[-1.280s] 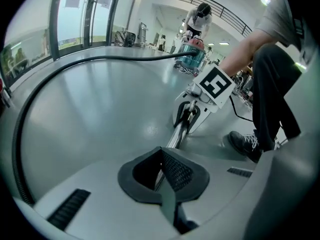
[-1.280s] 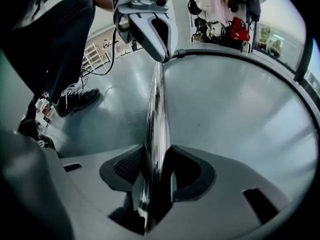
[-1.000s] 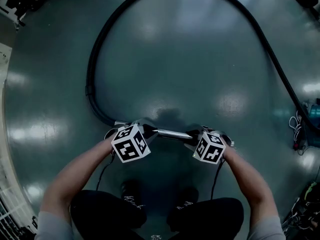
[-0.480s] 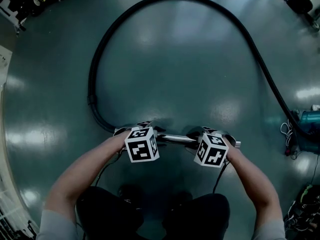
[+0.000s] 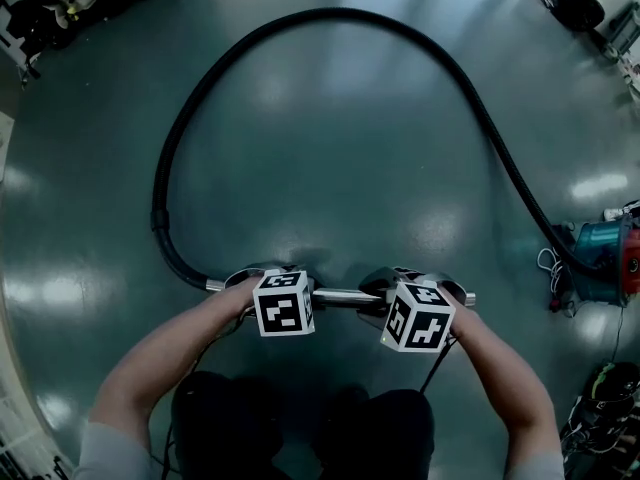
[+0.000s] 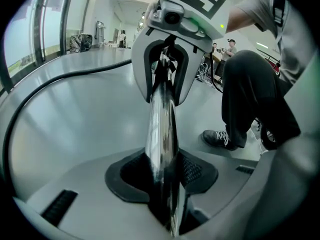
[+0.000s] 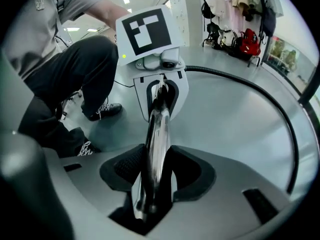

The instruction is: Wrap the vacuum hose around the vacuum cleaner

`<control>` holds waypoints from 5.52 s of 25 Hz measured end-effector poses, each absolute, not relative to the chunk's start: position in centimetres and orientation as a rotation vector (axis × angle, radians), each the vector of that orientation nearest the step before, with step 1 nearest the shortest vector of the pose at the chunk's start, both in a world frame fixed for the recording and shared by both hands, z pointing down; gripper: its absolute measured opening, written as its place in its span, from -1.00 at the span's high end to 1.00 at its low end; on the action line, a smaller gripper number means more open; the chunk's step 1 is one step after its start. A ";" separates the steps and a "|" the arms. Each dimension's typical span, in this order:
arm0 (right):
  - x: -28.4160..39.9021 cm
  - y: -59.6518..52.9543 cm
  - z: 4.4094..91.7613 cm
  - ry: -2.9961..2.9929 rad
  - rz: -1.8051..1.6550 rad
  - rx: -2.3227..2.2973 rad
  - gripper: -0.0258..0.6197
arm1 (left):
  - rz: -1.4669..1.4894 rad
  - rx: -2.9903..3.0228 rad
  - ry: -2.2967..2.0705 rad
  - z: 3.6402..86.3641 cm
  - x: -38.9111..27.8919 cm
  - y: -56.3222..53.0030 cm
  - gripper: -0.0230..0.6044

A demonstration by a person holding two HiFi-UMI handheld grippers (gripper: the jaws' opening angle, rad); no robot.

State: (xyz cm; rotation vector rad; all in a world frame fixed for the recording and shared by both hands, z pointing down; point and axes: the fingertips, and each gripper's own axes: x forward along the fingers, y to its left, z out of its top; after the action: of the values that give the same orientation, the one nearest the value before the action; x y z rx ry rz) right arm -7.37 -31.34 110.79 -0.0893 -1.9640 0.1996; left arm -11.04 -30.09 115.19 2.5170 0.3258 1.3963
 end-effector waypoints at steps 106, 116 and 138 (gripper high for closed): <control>-7.0 -38.0 44.7 -2.300 1.033 1.605 0.57 | 0.796 2.480 0.173 36.7 3.1 -41.2 0.38; -3.9 -34.5 43.2 -2.239 0.960 1.518 0.57 | 0.749 2.663 0.160 35.6 4.4 -39.4 -0.12; 3.0 -28.6 43.8 -2.203 0.886 1.192 0.57 | 1.202 3.017 0.112 35.2 0.9 -32.2 -0.28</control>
State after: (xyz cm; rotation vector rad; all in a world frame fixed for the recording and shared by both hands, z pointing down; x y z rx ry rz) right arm 3.02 -28.63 43.79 1.1923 -2.2031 0.8859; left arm 0.92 -32.24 35.17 3.0174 0.1125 1.2018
